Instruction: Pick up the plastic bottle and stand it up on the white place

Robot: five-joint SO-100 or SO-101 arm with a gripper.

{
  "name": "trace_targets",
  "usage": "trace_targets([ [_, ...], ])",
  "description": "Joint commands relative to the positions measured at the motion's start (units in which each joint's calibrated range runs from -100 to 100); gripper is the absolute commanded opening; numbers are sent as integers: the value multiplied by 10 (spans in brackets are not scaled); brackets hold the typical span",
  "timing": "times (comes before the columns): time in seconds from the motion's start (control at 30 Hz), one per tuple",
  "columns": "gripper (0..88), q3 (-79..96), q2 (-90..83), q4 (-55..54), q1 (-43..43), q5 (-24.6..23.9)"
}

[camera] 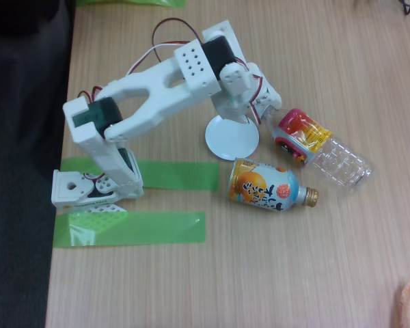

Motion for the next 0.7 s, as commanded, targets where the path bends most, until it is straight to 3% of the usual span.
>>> trace_targets([
  [0.0,236,-50,18,-7,-5,3],
  [0.67,231,-185,189,-41,-6,3],
])
